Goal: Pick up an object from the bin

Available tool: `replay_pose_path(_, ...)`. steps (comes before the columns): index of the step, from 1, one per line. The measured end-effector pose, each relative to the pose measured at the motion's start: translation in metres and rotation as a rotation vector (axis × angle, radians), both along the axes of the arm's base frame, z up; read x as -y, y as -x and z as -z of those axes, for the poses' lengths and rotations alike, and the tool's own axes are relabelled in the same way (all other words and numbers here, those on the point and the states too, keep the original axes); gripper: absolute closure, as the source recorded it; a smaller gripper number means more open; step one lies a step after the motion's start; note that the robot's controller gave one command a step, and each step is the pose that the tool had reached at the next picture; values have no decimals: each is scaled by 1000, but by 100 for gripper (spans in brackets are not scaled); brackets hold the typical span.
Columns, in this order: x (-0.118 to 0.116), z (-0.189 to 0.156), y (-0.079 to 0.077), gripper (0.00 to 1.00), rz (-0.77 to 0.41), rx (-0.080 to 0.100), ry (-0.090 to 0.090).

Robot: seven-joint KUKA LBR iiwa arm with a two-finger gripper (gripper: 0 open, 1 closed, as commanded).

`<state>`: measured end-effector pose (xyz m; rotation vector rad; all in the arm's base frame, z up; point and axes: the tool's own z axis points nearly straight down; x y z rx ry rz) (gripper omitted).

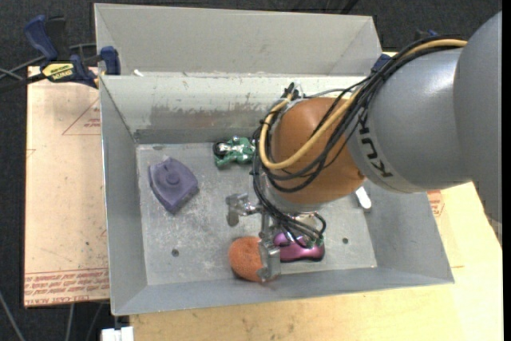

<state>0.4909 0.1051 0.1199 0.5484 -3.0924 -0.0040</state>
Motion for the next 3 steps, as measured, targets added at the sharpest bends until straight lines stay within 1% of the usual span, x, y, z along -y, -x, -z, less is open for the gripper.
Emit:
replay_pose_path(1,-3,-4,8,0,13,0,0)
replay_pose_path(2,1,46,4,0,-117,28,-6)
replay_pose_path(3,12,47,10,100,-204,9,-4)
